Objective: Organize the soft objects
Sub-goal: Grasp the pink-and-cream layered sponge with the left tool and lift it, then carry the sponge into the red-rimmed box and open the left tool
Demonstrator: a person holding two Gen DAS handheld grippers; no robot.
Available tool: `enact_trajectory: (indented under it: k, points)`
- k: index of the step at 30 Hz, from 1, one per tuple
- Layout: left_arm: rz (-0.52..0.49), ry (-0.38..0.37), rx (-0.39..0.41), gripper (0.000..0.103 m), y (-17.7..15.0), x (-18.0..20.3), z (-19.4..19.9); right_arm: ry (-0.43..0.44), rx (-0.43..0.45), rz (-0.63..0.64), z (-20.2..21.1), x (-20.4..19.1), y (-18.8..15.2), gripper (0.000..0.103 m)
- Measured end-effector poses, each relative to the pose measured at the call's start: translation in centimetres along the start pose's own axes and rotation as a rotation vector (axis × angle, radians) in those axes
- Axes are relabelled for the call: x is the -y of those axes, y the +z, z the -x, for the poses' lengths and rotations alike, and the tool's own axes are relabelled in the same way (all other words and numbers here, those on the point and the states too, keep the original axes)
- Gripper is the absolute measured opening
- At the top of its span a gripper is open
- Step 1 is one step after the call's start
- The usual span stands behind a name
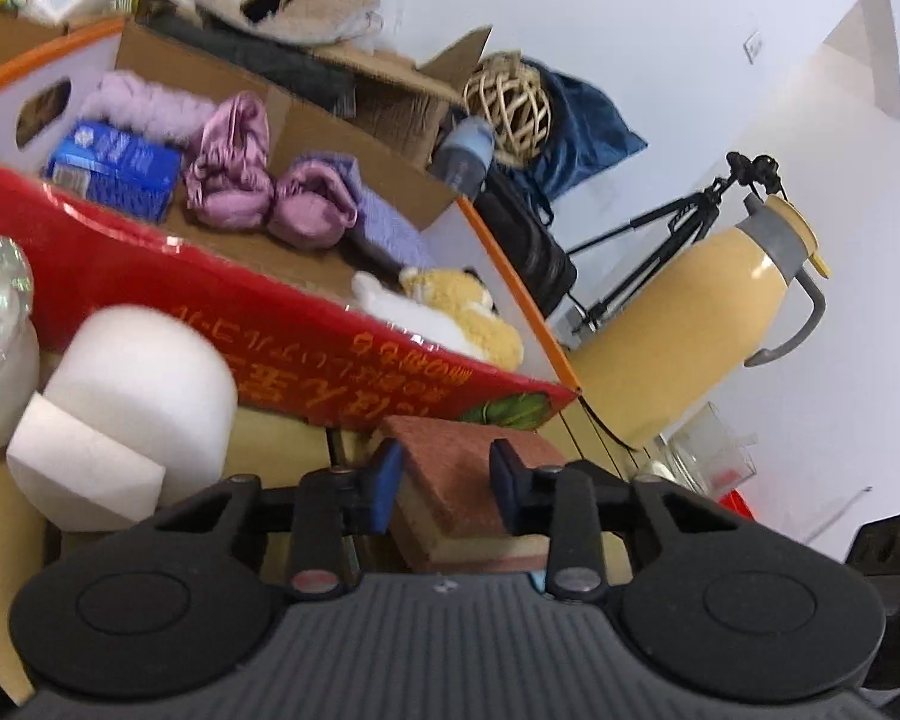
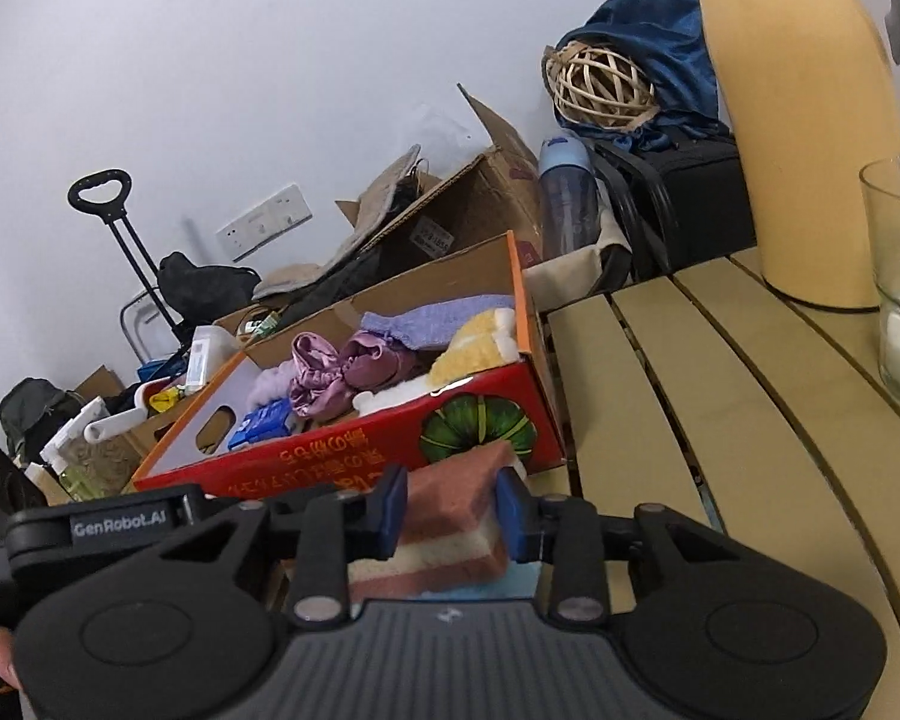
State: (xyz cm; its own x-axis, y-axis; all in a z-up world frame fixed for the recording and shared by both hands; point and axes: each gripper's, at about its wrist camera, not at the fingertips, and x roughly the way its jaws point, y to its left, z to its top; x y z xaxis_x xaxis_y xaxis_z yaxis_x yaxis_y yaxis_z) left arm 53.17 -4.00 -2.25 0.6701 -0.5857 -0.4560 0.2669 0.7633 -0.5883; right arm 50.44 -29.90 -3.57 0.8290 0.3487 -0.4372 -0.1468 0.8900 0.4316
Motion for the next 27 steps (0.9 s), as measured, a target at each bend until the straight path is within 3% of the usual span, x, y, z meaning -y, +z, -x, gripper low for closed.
enact_trajectory:
  k: [6,11,18,27]
  points:
    - [-0.12,0.026,0.161,0.032,-0.9,4.0,5.5,-0.008,0.058,0.046,3.0,-2.6,-0.3,0.029]
    - [-0.063,-0.006,0.211,0.032,-4.1,4.9,12.0,0.02,0.139,0.079,8.9,-6.0,-2.4,0.029]
    - [-0.01,0.062,0.26,0.032,-10.6,4.6,20.9,0.075,0.069,0.085,15.0,-10.1,-8.7,0.029]
    - [-0.046,0.091,0.351,0.032,-12.5,5.0,26.6,0.122,0.045,0.115,18.5,-14.1,-12.4,0.029]
